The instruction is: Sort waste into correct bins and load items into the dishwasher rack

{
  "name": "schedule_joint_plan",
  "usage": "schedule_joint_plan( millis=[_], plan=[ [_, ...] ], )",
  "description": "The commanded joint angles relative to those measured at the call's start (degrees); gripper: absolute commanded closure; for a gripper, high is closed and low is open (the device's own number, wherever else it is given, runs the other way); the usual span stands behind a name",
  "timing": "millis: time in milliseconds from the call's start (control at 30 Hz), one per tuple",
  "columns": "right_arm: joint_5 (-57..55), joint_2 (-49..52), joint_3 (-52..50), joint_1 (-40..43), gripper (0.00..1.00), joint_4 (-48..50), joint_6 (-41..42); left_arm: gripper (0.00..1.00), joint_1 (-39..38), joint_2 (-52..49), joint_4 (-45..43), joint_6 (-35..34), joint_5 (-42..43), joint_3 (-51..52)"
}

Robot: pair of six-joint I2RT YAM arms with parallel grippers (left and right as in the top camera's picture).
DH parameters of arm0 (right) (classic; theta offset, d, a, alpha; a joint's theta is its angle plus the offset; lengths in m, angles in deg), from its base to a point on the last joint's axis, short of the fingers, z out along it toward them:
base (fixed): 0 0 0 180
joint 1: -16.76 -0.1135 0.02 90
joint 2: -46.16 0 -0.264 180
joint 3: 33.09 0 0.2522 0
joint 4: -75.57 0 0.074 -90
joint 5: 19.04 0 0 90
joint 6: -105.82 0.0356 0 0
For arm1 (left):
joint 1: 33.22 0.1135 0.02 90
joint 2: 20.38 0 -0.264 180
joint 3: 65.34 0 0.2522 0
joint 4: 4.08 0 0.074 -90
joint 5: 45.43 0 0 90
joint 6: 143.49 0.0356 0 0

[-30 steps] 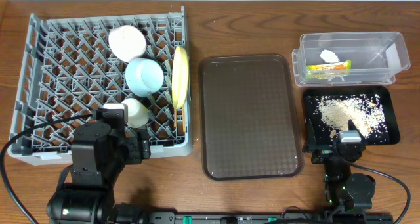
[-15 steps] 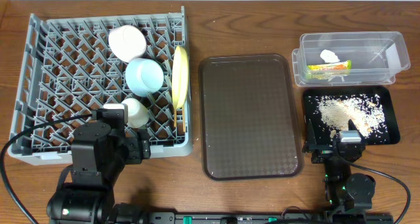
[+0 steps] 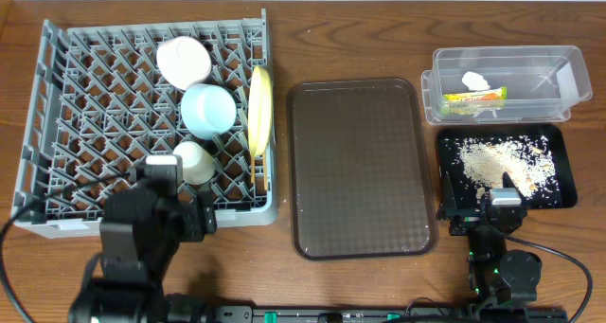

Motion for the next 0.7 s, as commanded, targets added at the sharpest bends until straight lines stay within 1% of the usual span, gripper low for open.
schedule_joint_plan(
  millis=[0,200,367,533,667],
  plan=[
    [0.07,-0.33,-0.09,0.42,0.01,-0.22,-0.46,0.14,-0.15,5.57,-3.37,0.61,-0.52,6.93],
    [0.07,-0.33,-0.09,0.42,0.01,-0.22,-0.46,0.14,1.57,17.88,-19.61,-3.67,-0.57,23.80],
    [0.07,-0.33,-0.09,0.42,0.01,-0.22,-0.46,0.14,1.62,26.80,-32.92,-3.78,-0.57,35.43],
    [0.07,-0.33,-0.09,0.42,0.01,-0.22,-0.46,0.14,1.60,31.32,-42.97,-3.78,-0.52,42.16],
    [0.07,-0.33,-0.09,0.42,0.01,-0.22,-0.46,0.14,1.60,31.71,-45.86,-3.78,-1.88,43.80]
  ],
)
